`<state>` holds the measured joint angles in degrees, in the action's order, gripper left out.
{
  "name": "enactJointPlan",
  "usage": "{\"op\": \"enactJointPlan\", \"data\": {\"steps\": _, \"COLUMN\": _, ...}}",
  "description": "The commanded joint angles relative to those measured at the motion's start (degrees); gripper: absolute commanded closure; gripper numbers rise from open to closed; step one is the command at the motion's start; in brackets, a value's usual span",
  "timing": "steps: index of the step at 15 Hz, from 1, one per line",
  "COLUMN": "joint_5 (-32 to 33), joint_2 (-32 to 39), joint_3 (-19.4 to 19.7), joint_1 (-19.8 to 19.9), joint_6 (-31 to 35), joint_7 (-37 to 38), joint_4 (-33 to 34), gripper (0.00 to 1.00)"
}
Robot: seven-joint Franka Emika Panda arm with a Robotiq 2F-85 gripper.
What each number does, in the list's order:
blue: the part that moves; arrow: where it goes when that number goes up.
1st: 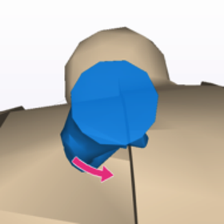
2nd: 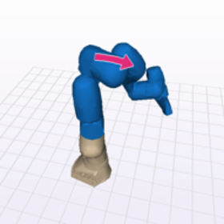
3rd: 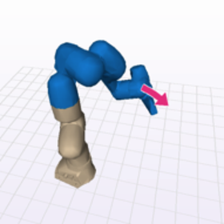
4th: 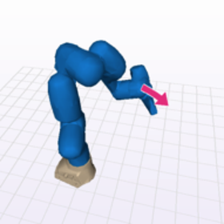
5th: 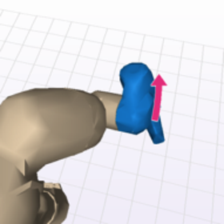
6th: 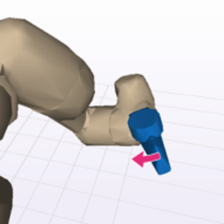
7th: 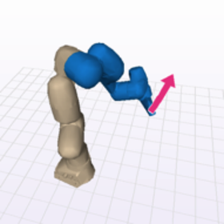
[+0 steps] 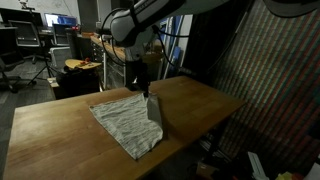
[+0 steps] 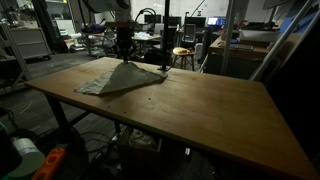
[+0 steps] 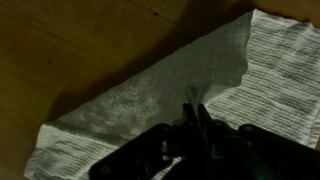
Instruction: Fold the towel twice diagonally
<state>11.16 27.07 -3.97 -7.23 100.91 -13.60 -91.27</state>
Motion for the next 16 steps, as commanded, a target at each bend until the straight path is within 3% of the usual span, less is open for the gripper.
{"op": "enactJointPlan", "data": {"steps": 1, "joint_5": 2.9, "joint_2": 3.4, "joint_3": -0.7, "joint_1": -2.3, "joint_6": -5.3, "joint_7": 1.3, "joint_4": 7.4, "gripper": 0.98}}
{"op": "enactJointPlan", "data": {"steps": 16, "joint_5": 8.3, "joint_2": 13.3, "joint_3": -1.1, "joint_1": -8.2, "joint_6": -17.1, "joint_7": -0.1, "joint_4": 25.7, "gripper": 0.98}}
